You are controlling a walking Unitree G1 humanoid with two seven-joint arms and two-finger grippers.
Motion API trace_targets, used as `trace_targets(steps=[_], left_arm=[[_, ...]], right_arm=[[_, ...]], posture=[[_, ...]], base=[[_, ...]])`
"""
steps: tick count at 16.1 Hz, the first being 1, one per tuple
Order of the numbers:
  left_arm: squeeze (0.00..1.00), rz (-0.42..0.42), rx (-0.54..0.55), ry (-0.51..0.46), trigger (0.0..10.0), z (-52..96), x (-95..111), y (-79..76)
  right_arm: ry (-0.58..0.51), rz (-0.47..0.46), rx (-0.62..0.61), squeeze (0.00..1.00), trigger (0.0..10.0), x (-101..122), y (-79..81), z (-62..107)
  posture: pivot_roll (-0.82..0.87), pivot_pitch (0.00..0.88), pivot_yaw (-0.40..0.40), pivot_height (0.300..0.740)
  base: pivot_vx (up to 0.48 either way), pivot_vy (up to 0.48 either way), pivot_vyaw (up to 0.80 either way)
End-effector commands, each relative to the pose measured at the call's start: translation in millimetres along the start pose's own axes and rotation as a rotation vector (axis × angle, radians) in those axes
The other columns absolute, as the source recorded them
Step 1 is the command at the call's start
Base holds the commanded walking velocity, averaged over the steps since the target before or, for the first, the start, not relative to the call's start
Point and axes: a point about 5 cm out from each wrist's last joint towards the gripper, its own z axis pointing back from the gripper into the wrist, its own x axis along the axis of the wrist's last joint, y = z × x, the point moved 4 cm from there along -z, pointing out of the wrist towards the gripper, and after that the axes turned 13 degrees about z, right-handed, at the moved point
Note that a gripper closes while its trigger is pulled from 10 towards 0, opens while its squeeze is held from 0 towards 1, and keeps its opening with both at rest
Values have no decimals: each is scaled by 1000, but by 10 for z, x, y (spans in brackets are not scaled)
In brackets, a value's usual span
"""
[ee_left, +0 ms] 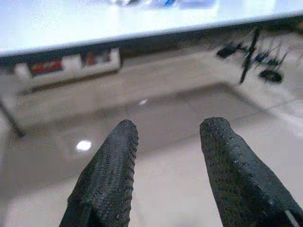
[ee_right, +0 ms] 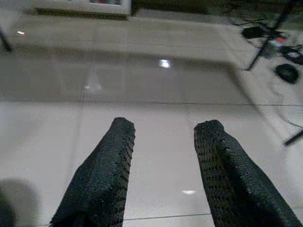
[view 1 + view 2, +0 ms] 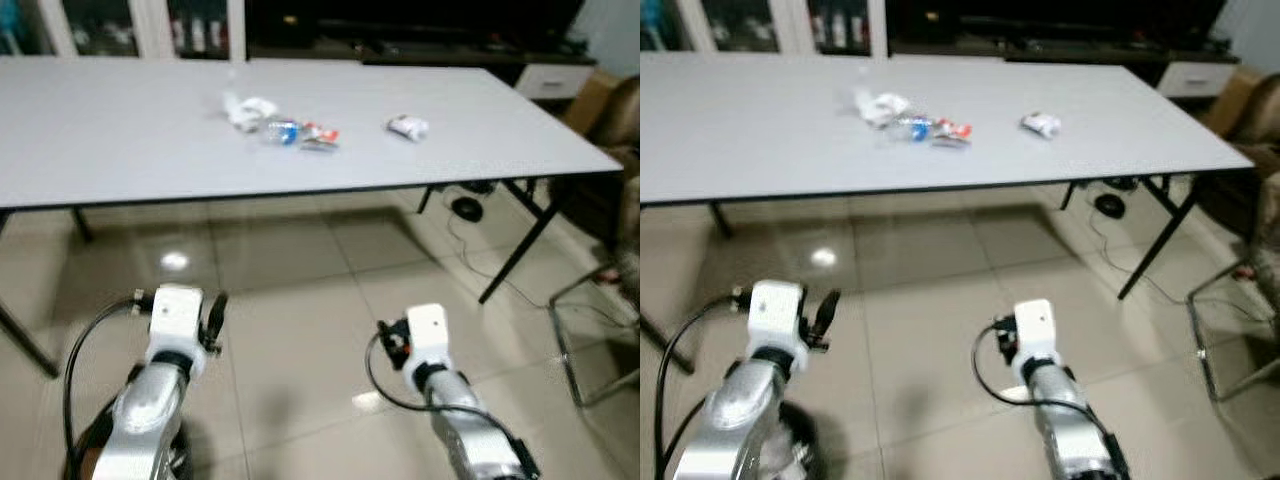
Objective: Picking trash to rubbish bin
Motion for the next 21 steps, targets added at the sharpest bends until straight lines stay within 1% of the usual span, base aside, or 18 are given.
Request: trace_targets(steps=[1,3,5,7,10,12,13,14,15,16,17,18,19,20,21], left_arm=[[0,19,-26,1,10000,-29,-6,-132],[0,30,-22,-3,10000,-12,5,-134],[0,23,-34,3,10000,0,5,-133],[0,16,-43,6,10000,41,-4,-123],[0,2,-35,6,10000,53,5,-62],[0,-14,-18,-16,10000,21,100,9],[0,-23,-16,-32,10000,15,178,47],[0,-28,-3,-78,10000,75,372,129],[0,-39,-8,-108,10000,158,493,154],[0,-43,-7,-138,10000,216,610,156],[0,-43,11,-202,10000,324,815,171],[0,-56,52,-324,10000,460,1115,202],[0,-76,66,-396,10000,536,1310,188],[0,-61,52,-428,10000,527,1439,120],[0,-65,17,-426,10000,465,1498,27]], right_arm=[[26,23,-39,0,10000,-76,-175,42],[29,59,-24,0,10000,-51,-224,50],[20,67,-27,0,10000,2,-268,31],[16,86,-28,0,10000,40,-313,-5],[11,95,-18,0,10000,85,-296,-67],[-30,84,-16,0,10000,210,-231,-112],[-94,69,-12,0,10000,370,-168,-118],[-299,-15,-24,0,10000,819,-96,5],[-422,-65,-29,0,10000,1077,-91,160],[-488,-107,-35,0,10000,1207,-120,283],[-572,-146,-45,0,10000,1365,-175,485],[-632,-151,-49,0,10000,1478,-230,661],[-663,-151,-48,0,10000,1548,-259,743],[-668,-155,-59,0,10000,1585,-301,740],[-643,-157,-74,0,10000,1583,-340,679]], posture=[[81,17,-98,740],[83,23,-101,740],[85,12,-96,740],[89,0,-113,740],[105,0,-124,740],[120,0,-114,740],[147,0,-94,740],[148,0,-78,740],[141,0,-85,740],[139,0,-88,740],[126,0,-114,740],[116,0,-123,740],[111,0,-127,740],[105,0,-137,740],[103,0,-136,740]], base=[[458,0,0],[459,0,0],[465,0,0],[465,0,0],[465,0,0],[465,0,0],[465,0,0],[446,0,0],[428,0,0],[0,0,0],[0,0,0],[0,0,0],[0,0,0],[0,0,0],[0,0,0]])
